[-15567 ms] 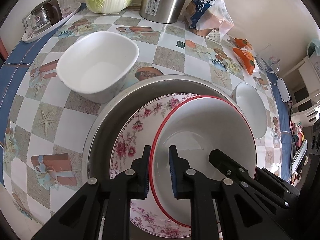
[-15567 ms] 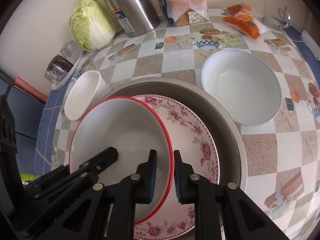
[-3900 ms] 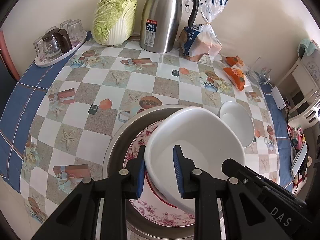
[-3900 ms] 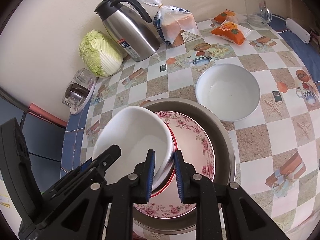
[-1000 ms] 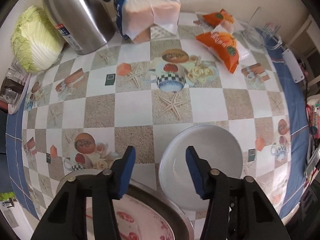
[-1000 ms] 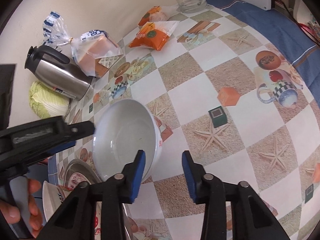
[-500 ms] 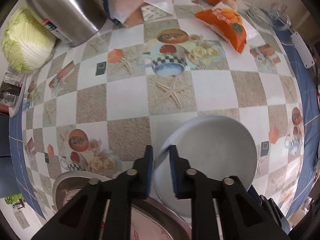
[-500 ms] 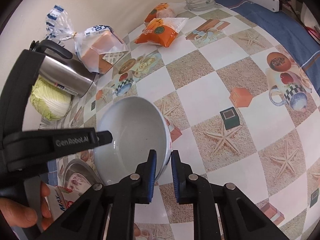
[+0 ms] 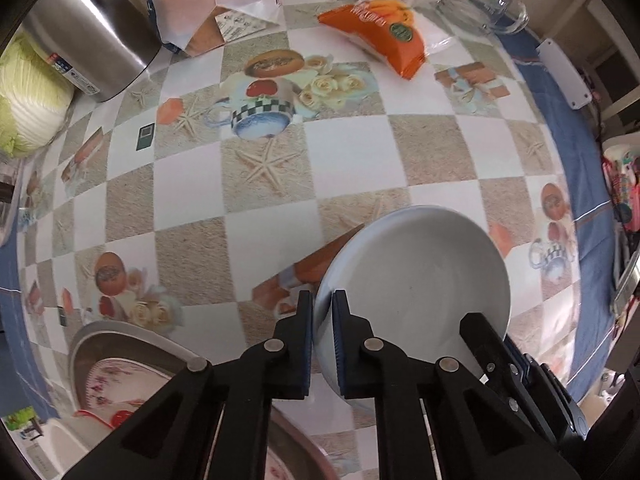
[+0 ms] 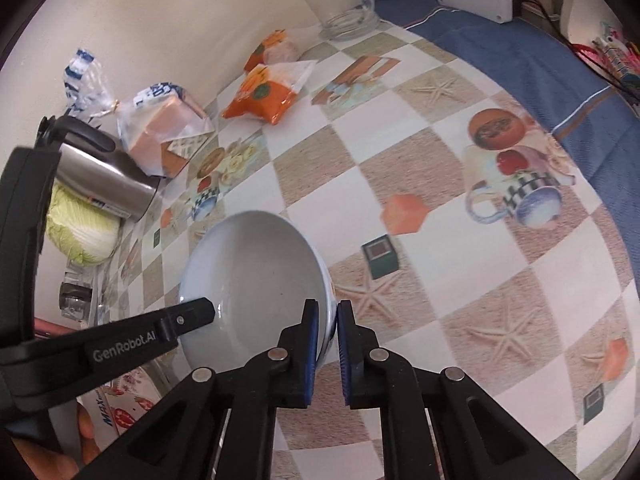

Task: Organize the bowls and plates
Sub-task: 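Lift the round white bowl with both grippers and carry it over the basin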

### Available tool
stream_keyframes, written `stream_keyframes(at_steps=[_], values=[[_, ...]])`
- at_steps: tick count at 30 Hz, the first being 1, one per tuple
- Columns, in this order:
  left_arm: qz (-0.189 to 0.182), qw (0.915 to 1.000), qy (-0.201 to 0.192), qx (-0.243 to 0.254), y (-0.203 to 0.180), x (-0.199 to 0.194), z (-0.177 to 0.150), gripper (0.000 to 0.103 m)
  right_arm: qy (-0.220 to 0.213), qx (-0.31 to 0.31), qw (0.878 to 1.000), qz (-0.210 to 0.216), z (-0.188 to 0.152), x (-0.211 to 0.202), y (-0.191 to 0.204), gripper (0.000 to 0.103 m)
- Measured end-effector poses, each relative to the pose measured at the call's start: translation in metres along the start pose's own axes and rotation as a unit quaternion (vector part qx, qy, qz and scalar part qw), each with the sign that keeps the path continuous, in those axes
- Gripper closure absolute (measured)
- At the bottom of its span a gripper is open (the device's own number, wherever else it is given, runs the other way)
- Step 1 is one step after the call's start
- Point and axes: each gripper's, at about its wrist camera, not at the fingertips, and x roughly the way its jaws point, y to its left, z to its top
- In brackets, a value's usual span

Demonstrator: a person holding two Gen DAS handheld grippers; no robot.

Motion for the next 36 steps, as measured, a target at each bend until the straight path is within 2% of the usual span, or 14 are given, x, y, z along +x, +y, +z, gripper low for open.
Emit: stream_keyframes(at_steps=[3, 9, 16, 28, 36], values=[[0.001, 0.9997, -0.021, 0.007, -0.006, -0.006, -0.008, 0.094, 0.002, 0.002, 1.000, 0.002, 0.000, -0.002, -0.003, 0.093], [-0.020, 0.9986, -0.048, -0.005, -0.005, -0.020, -0.022, 0.094, -0.002, 0.001, 1.000, 0.004, 0.000, -0.010, -0.005, 0.093], [-0.033, 0.9949, -0.095, -0.006, 0.007, -0.061, -0.024, 0.094, -0.022, -0.010, 1.000, 0.018, -0.001, -0.034, 0.007, 0.093], [-0.053, 0.9844, -0.163, -0.040, 0.050, -0.127, -0.056, 0.094, -0.076, -0.068, 0.994, 0.039, -0.018, -0.098, 0.060, 0.092], [-0.051, 0.9771, -0.193, -0.073, 0.092, -0.159, -0.082, 0.094, -0.081, -0.115, 0.988, 0.065, -0.038, -0.113, 0.103, 0.092]])
